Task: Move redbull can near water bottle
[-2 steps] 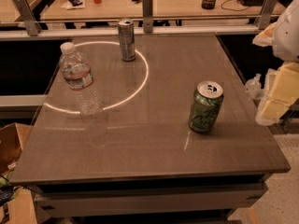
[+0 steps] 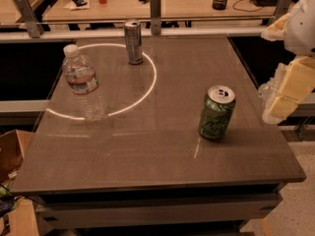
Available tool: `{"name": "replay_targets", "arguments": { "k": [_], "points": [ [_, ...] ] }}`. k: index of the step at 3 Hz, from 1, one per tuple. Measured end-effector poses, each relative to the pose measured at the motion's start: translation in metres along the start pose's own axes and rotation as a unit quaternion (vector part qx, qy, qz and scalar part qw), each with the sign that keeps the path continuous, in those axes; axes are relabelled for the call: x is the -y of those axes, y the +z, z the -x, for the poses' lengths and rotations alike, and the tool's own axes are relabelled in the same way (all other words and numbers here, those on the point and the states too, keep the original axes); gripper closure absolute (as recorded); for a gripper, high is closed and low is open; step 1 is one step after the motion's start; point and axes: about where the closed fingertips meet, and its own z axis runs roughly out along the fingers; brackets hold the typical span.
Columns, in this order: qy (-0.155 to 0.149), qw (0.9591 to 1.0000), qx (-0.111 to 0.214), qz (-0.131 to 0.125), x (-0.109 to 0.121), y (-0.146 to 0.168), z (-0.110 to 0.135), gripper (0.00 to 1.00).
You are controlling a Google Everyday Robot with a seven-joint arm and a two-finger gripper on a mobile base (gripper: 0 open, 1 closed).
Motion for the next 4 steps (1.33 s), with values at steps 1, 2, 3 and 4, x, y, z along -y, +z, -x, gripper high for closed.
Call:
{"name": "replay_targets", "arguments": {
  "k": [1, 2, 3, 4],
  "points": [
    [0.038, 0.9951, 0.091, -0.011, 0.017, -0.007, 0.03, 0.0],
    [0.091, 0.9811, 0.17, -0.012, 0.029, -0.005, 0.06, 0.0],
    [0.13, 0.9663, 0.219, -0.035, 0.036, -0.005, 0.089, 0.0],
    [0.158, 0.9563, 0.239, -0.059, 0.047, 0.001, 0.112, 0.0]
  ]
}}
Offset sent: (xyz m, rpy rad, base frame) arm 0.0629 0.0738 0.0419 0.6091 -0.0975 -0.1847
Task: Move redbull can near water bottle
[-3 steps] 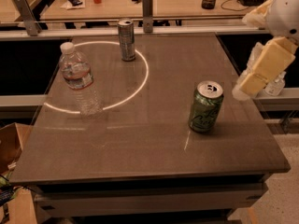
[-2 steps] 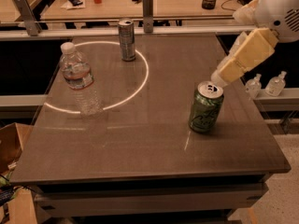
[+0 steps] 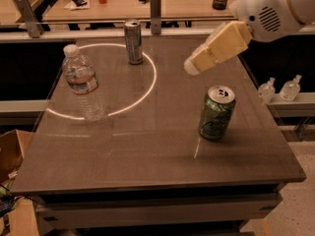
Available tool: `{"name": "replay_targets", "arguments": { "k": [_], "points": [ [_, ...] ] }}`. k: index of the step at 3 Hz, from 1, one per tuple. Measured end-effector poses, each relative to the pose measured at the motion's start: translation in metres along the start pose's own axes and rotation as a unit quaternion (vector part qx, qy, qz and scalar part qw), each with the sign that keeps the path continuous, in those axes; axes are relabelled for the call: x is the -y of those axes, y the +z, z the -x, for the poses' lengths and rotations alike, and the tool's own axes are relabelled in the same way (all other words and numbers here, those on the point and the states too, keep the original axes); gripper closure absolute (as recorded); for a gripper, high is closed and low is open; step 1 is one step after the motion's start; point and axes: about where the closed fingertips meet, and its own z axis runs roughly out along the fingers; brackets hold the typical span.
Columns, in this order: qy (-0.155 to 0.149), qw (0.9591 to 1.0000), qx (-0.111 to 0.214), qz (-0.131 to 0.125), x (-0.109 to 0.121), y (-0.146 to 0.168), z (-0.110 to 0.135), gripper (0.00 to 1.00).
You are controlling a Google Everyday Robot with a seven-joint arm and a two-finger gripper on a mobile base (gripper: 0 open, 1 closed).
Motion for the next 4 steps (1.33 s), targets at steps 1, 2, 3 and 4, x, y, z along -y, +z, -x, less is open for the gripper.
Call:
{"name": "replay_targets", "arguments": {
  "k": [1, 2, 3, 4],
  "points": [
    [0.009, 0.9994, 0.015, -0.029, 0.011, 0.015, 0.007, 0.0],
    [0.0, 0.9991, 0.037, -0.02, 0.021, 0.036, 0.009, 0.0],
    [-0.044, 0.9975, 0.054, 0.015, 0.031, 0.066, 0.007, 0.0],
    [-0.043, 0.9975, 0.054, 0.015, 0.031, 0.065, 0.007, 0.0]
  ]
}}
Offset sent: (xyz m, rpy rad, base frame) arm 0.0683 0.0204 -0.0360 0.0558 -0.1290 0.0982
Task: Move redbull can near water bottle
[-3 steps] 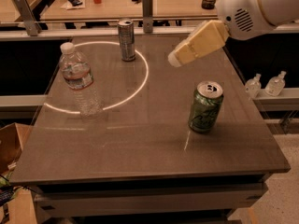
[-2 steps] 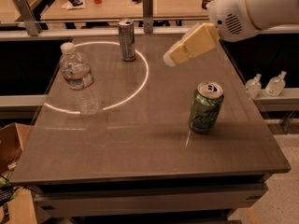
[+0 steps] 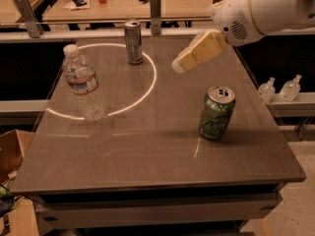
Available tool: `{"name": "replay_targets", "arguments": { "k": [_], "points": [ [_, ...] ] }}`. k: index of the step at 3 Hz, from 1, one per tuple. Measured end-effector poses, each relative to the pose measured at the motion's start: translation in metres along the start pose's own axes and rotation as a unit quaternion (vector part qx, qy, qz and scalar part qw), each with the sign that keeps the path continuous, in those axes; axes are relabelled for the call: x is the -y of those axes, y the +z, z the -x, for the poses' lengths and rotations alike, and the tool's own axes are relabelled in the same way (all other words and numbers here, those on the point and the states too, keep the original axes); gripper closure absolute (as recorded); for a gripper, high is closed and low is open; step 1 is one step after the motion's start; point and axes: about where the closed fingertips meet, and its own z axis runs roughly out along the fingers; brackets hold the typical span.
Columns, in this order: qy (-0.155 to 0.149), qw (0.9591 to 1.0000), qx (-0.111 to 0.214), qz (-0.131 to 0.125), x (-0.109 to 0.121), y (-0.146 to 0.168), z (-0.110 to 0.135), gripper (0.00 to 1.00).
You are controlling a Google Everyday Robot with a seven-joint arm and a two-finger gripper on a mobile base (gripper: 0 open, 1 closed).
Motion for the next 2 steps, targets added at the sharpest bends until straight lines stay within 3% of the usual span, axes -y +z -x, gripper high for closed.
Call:
{"name": "replay_targets", "arguments": {
  "k": [1, 2],
  "points": [
    [0.001, 0.9995, 0.005, -0.031, 0.01, 0.007, 0.0, 0.0],
    [0.002, 0.9958, 0.008, -0.091, 0.04, 0.028, -0.002, 0.0]
  ]
}}
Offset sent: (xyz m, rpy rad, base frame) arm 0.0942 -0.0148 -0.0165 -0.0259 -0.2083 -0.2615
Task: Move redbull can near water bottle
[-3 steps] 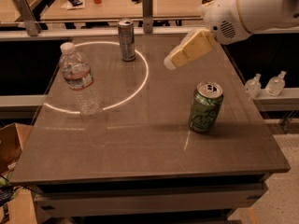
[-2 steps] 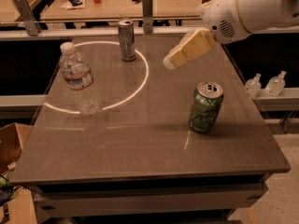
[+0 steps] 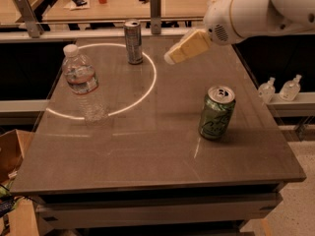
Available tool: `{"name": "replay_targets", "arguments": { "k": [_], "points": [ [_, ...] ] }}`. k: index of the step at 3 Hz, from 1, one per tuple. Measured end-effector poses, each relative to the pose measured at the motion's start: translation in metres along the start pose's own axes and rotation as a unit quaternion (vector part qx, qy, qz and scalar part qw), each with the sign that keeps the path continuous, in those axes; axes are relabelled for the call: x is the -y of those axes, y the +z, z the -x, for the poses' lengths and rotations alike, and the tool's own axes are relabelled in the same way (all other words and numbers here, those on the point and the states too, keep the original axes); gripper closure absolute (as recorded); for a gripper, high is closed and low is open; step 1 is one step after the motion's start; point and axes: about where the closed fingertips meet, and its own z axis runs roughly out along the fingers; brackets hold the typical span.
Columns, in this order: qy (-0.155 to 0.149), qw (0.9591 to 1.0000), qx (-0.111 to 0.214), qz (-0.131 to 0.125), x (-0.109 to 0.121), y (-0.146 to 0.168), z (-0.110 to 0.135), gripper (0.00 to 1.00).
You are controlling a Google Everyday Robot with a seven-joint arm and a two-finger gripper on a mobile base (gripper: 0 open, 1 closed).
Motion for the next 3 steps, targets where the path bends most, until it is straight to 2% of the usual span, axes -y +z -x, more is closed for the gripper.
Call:
{"name": "replay_targets", "arguments": {
  "k": [1, 2, 3],
  "points": [
    [0.023, 0.9987, -0.003, -0.045, 0.02, 0.023, -0.009, 0.0],
    [0.049, 0.9971, 0.001, -0.057, 0.036, 0.047, -0.016, 0.0],
    [0.085, 0.9954, 0.008, -0.043, 0.05, 0.074, -0.027, 0.0]
  ]
}}
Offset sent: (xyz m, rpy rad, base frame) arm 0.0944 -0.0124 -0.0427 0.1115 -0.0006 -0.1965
